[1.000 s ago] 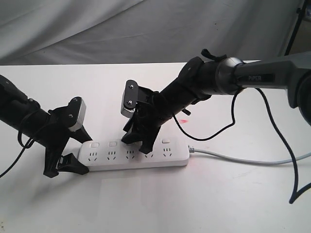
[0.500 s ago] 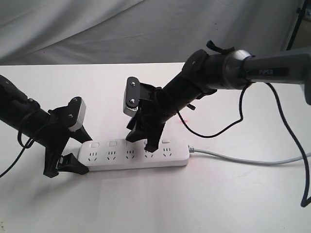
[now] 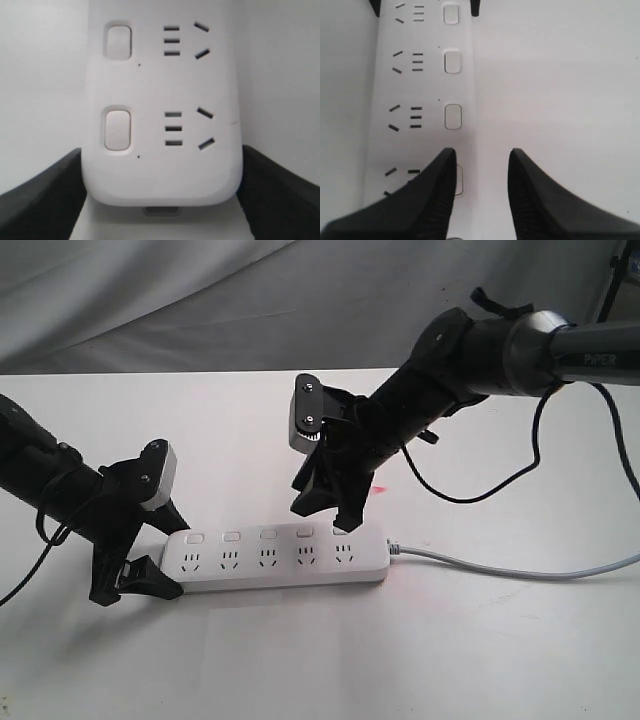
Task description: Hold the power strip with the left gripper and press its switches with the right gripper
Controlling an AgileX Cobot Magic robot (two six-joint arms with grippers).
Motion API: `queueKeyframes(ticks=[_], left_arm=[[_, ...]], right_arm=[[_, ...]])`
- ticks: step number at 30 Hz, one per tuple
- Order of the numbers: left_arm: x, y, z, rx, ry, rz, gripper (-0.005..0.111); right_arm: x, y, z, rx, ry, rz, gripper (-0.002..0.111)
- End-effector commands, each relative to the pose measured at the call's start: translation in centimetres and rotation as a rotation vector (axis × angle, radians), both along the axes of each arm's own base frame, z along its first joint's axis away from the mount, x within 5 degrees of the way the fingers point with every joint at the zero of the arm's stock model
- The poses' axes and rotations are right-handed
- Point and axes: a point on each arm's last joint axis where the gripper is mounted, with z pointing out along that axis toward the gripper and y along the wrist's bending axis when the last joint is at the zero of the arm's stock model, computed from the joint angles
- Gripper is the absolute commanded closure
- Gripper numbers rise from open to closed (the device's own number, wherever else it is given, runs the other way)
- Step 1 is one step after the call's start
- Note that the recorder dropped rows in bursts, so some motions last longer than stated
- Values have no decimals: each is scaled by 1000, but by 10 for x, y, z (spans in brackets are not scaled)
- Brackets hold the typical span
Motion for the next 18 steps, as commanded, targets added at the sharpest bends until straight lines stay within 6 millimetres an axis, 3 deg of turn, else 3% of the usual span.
queueKeyframes(ticks=[1,8,18], left_arm=[[0,-1,1,4,-5,0,35],[0,-1,1,4,-5,0,35],[0,-1,1,4,-5,0,35]], right_arm=[[-1,-2,-6,-6,18,-1,75],[2,-1,-21,-6,42,-21,75],[4,-2,-21,-10,21,-37,75]])
